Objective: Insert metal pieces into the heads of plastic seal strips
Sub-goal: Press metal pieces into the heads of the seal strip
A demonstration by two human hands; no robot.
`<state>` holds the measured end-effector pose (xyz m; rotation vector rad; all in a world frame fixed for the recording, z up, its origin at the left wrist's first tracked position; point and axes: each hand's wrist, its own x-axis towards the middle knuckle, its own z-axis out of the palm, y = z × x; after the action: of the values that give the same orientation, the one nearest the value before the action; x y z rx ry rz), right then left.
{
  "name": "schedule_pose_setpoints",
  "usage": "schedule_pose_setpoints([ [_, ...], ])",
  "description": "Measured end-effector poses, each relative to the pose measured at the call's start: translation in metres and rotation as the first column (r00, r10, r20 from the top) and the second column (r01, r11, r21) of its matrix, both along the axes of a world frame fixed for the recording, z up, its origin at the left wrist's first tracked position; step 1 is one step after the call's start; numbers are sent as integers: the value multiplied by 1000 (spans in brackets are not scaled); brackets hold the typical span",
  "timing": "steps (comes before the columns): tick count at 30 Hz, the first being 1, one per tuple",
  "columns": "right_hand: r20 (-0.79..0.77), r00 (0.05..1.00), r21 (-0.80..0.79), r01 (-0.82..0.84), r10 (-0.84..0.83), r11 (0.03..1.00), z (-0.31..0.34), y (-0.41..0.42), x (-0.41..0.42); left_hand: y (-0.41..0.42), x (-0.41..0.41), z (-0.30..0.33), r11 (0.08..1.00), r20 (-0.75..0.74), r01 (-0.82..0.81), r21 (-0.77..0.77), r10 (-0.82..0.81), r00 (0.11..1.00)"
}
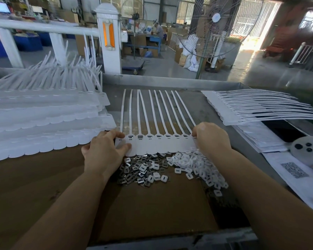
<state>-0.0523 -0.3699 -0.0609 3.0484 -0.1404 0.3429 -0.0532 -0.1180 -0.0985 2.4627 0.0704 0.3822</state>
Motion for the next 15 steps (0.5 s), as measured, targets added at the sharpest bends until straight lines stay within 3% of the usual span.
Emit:
schedule_pose_setpoints([
  [11, -37, 997, -156, -71, 66, 985, 10, 3, -6, 1, 0, -1, 1000, -4, -4, 13, 4, 1000],
  [15, -49, 998, -12, -39, 39, 999, 8, 1, -3, 1, 0, 0, 1000, -4, -3, 3, 3, 1000],
])
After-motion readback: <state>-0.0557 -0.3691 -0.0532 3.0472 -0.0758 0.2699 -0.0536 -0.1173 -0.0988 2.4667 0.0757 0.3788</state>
